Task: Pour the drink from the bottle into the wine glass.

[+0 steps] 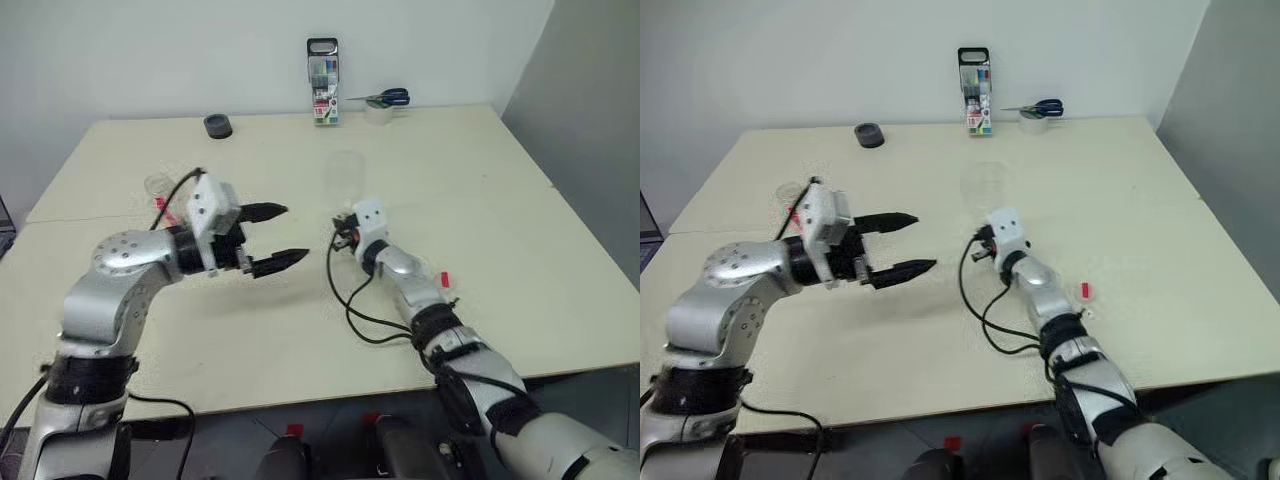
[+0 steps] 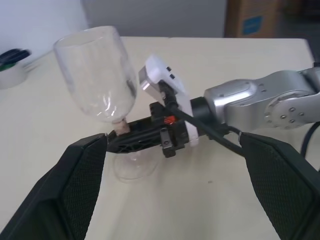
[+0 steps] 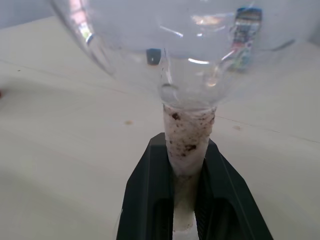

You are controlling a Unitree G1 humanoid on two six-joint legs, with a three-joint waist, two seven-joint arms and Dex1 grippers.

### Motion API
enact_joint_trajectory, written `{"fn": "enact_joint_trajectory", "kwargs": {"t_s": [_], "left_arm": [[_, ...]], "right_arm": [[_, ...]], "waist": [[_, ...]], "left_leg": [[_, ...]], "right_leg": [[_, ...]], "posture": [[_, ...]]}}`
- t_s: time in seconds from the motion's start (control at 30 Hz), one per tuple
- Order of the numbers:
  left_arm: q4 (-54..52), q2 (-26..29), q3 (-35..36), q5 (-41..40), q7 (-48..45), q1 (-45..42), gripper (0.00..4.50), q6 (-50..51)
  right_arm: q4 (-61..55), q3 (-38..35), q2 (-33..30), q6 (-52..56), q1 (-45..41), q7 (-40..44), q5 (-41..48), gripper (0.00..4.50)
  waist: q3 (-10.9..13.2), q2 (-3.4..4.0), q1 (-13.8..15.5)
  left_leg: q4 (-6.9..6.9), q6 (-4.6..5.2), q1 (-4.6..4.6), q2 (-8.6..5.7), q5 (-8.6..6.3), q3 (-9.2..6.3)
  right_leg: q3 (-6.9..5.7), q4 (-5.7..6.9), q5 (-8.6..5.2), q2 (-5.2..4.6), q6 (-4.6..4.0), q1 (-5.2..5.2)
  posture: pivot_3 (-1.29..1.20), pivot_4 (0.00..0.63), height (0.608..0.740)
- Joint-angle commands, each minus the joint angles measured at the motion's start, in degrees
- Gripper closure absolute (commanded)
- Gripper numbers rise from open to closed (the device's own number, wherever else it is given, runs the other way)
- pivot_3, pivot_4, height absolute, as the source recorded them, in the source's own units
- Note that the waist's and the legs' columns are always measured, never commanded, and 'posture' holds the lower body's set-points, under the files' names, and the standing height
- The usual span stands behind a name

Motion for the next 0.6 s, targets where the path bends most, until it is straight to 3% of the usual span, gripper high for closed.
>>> {"fn": "enact_joint_trajectory", "kwargs": {"t_s": [0.03, 0.23, 0.57, 0.6], "left_arm": [[-4.9, 0.8, 7.1, -1.1, 5.1, 5.0, 0.0, 1.8], [-13.7, -4.7, 12.7, -2.1, 14.6, 17.2, 0.0, 3.7], [-15.6, -5.7, 11.9, -5.4, 17.0, 19.1, 0.0, 5.2], [-15.6, -5.6, 11.7, -5.6, 17.1, 19.1, 0.0, 5.2]], "right_arm": [[5.9, -0.8, 1.0, -5.3, -3.1, -0.4, -0.9, 4.22], [10.8, -1.5, 2.1, -8.2, -4.2, -0.9, -1.7, 4.22], [12.1, -2.5, 2.7, -8.6, -3.5, -0.5, -2.6, 4.22], [12.0, -2.6, 2.6, -8.7, -3.3, -0.5, -2.7, 3.91]], "waist": [[0.0, -0.01, 0.0], [0.0, -0.03, 0.5], [0.0, -0.03, 0.4], [0.0, -0.03, 0.4]], "left_leg": [[0.02, -0.04, -0.13, 0.0, 0.0, 0.0], [0.19, -0.21, -0.44, -0.14, -0.09, -0.04], [0.16, -0.16, -0.34, -0.07, -0.11, -0.18], [0.16, -0.17, -0.34, -0.07, -0.11, -0.17]], "right_leg": [[0.02, -0.04, 0.0, -0.04, 0.0, -0.1], [-0.04, -0.21, 0.02, -0.33, 0.04, -0.17], [-0.25, -0.07, 0.02, -0.19, 0.03, -0.1], [-0.26, -0.07, 0.02, -0.19, 0.03, -0.1]], "posture": [[0.0, 0.15, 0.74], [0.0, 0.15, 0.74], [0.0, 0.15, 0.74], [0.0, 0.15, 0.74]]}}
